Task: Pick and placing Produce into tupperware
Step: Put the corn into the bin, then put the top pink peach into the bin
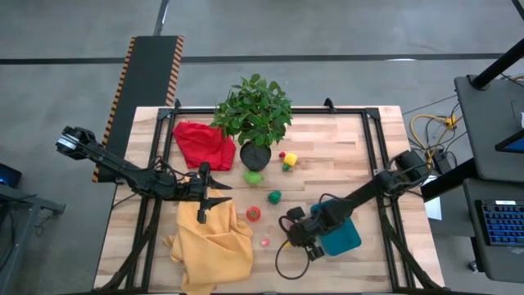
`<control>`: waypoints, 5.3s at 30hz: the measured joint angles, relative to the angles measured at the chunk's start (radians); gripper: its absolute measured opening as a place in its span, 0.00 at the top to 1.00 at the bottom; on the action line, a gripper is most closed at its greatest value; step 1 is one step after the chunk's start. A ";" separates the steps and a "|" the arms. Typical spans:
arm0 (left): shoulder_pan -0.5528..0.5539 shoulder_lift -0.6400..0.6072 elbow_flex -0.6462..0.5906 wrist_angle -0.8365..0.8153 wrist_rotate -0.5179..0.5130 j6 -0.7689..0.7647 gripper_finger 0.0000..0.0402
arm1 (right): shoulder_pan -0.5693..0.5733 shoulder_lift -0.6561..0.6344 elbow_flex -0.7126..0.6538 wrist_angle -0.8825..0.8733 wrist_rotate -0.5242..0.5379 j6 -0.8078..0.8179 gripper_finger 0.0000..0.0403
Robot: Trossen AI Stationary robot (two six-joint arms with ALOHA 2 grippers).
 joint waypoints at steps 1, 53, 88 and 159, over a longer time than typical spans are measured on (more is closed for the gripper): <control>0.000 0.000 0.000 0.000 0.000 0.000 0.68 | 0.000 -0.001 0.000 0.000 0.001 -0.001 0.93; 0.000 0.000 -0.011 0.000 0.000 -0.001 0.68 | 0.157 -0.732 -0.262 -0.548 0.447 0.547 0.93; 0.000 0.000 -0.014 0.000 0.000 -0.002 0.68 | 0.157 -0.729 -0.465 -0.395 0.421 0.689 0.93; 0.000 0.000 -0.014 0.000 0.000 -0.001 0.68 | 0.078 -0.727 -0.474 0.333 0.456 0.201 0.46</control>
